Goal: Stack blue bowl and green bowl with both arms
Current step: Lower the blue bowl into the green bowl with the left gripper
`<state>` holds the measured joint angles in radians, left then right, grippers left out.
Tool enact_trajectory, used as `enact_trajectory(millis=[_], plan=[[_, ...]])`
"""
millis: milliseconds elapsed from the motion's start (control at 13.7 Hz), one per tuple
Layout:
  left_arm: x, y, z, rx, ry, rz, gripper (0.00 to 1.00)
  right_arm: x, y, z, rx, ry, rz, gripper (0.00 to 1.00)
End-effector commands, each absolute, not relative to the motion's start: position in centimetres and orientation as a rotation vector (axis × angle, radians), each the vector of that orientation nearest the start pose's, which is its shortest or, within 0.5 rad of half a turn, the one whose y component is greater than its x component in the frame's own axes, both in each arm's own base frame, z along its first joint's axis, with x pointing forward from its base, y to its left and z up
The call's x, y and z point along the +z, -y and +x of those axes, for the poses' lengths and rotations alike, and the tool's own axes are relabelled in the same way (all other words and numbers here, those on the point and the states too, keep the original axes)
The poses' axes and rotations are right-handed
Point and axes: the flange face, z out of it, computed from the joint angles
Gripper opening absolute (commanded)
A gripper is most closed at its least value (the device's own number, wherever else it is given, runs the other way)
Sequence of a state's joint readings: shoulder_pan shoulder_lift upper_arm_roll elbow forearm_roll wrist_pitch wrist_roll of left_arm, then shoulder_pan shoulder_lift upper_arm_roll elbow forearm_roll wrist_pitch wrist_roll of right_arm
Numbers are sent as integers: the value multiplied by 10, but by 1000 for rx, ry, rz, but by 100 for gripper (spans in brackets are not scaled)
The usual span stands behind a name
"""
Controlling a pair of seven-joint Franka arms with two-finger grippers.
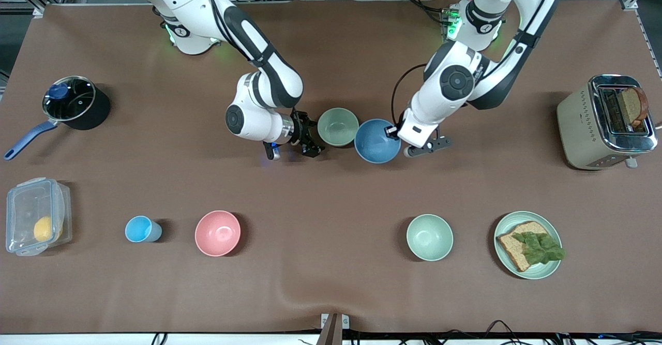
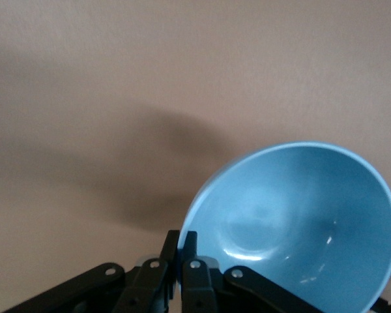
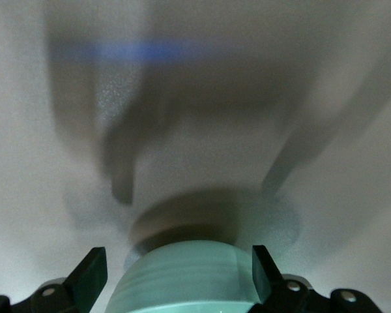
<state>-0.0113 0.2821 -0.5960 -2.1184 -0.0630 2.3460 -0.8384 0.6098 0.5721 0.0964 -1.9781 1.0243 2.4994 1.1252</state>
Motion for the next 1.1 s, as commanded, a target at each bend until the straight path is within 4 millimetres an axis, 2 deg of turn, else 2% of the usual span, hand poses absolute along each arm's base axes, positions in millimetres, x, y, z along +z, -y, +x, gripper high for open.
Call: enact_trajectory(millis=[0,365,731,950,1023], plan=[[309,330,458,227,498,-3214,0,169,-383,466,767,-1639,-2127,98],[303,360,438,275,487,-3211,0,165,-381,466,763,-1622,-2141,100],[298,389,435,319,518,-3221,0,164,-376,469,756,-1613,-2143,100],[291,405,426,352,523,-3214,0,164,-376,469,757,-1613,-2143,100],[283,407,425,376,547,-3200,0,165,-376,469,757,-1611,-2143,100]])
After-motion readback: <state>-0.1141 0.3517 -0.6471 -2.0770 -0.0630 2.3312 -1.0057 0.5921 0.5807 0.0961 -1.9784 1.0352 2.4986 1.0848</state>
